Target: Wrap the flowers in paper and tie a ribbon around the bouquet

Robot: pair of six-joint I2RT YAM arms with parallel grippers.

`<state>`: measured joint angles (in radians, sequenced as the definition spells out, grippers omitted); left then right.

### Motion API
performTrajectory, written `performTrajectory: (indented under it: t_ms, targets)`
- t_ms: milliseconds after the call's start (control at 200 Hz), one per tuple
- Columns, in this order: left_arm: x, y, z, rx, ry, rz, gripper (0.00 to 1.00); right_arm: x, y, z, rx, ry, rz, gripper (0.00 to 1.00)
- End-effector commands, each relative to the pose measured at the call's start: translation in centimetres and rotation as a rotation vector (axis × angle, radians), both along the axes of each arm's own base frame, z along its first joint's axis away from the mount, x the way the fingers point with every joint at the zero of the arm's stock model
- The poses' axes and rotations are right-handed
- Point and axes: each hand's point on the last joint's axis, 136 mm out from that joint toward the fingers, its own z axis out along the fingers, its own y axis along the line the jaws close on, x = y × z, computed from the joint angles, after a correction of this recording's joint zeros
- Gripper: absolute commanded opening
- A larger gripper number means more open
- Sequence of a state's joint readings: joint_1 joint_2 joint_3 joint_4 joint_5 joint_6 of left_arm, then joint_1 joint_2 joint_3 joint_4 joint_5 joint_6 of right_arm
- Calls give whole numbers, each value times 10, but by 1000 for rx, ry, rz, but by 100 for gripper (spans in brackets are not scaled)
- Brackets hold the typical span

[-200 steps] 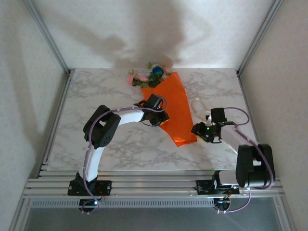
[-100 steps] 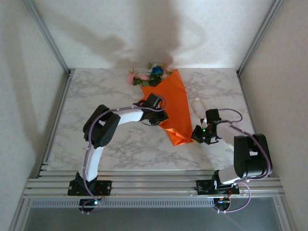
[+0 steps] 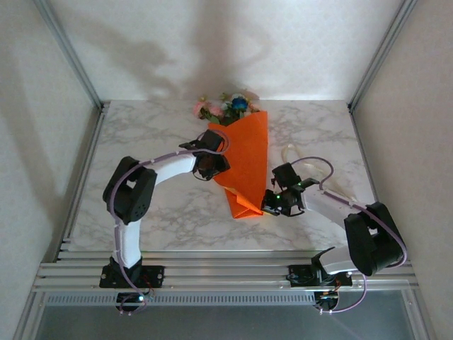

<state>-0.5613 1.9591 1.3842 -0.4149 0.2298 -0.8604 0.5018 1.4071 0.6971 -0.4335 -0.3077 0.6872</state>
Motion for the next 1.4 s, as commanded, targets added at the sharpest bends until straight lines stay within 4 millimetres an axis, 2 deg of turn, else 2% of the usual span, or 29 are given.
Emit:
performTrajectory:
  t_ms: [0,60,145,200,335,410,536,721,846,956,1111,1301,1391]
  targets:
    - [-17,-24,65,-25,-60,-84,49,1,1,-5,-33,19,-21,0]
    - [-34,-50,74,-94,-27,-134,48,2,3,-5,-29,16,-20,0]
    - [-54,-79,67,-202,60,-151,47,2,6,-5,-34,14,-18,0]
    - [-59,-95,64,-272,79,-139,46,1,7,-6,-34,14,-17,0]
    - [-57,-109,50,-343,118,-82,42,0,11,-7,-33,12,-12,0]
    - [-65,-112,36,-340,156,-88,41,0,12,-8,-33,14,-11,0]
    - [-90,-90,4,-247,221,-97,38,1,12,-7,-28,0,-10,1]
    - [-123,-39,-54,-71,285,-106,33,2,19,0,45,-31,19,28]
    - [-120,-25,-64,-35,264,-86,31,5,22,4,124,-51,31,42]
    - [-124,-17,-76,-15,281,-85,31,9,27,8,216,-63,32,45]
    - [-139,-2,-94,26,307,-84,29,6,36,1,277,-20,58,46]
    - [-148,18,-113,97,328,-89,27,-1,34,-12,280,-2,46,44]
    - [-152,24,-120,128,336,-97,26,3,35,-13,283,-21,57,44]
